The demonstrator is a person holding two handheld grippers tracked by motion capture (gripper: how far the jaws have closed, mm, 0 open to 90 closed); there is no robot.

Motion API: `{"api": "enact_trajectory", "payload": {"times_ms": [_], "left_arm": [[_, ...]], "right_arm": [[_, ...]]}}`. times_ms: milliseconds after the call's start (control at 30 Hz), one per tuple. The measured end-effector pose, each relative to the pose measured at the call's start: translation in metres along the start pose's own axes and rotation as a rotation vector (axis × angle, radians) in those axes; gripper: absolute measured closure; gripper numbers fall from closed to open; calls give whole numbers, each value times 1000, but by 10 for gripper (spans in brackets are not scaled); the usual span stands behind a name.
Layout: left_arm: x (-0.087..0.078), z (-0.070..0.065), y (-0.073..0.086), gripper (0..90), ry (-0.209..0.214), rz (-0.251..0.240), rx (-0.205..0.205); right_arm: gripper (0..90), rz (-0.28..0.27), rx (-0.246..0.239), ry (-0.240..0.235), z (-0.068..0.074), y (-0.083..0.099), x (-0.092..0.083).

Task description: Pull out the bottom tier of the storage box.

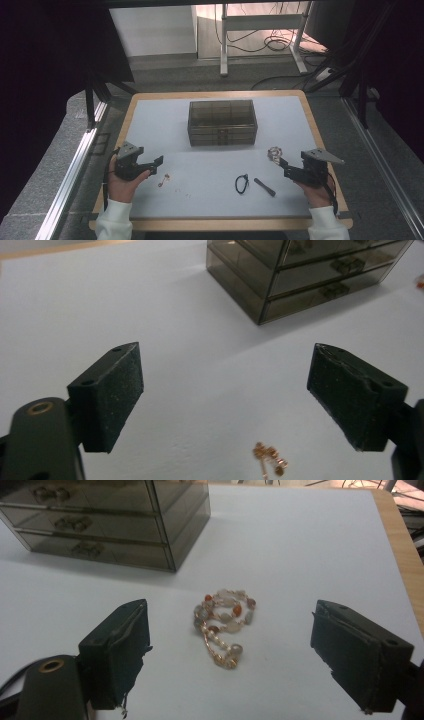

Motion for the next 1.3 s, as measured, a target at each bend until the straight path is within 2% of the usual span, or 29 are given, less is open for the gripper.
{"api": "enact_trajectory", "payload": {"times_ms": [67, 200, 300, 400, 467, 567, 733, 900, 967, 1067, 1133, 1300], "left_arm": [[4, -2, 6, 157, -14, 26, 24], [6, 2, 11, 163, 0, 44, 11], [8, 6, 11, 175, 15, 54, -13], [9, 8, 11, 174, 24, 56, -22], [9, 8, 11, 175, 31, 53, -11], [7, 9, 11, 177, 39, 47, 2], [4, 8, 15, 176, 55, 46, 8], [-1, 7, 16, 173, 43, 44, 17], [-5, 9, 16, 173, 22, 41, 17], [-7, 11, 15, 166, 13, 37, 18], [-6, 11, 14, 163, 8, 40, 20], [-3, 12, 15, 162, 7, 59, 19]], "right_arm": [[159, 4, 35, -7, -5, 4, 0], [159, 33, 62, 0, -14, 10, 7], [164, 38, 90, -12, -13, 13, 7], [173, 55, 52, 0, -8, 18, 9], [175, 66, 26, 12, -5, 20, 11], [180, 71, 18, 8, -2, 19, 12], [180, 88, 19, 29, 4, 18, 13], [181, 91, 18, 41, 11, 17, 9], [181, 88, 10, 44, 12, 16, 9], [180, 87, 7, 43, 12, 15, 10], [181, 95, -8, 47, 12, 14, 10], [181, 91, -8, 21, 17, 9, 11]]}}
Point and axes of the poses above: each handheld gripper's, and its own axes: x roughly forward along the jaws, y roughly out of its underside, z roughly to its left, the point moved 5 cm from there along x, roughly forward along the jaws, and after that the axes turned 2 degrees about x, right-handed, at the moved point
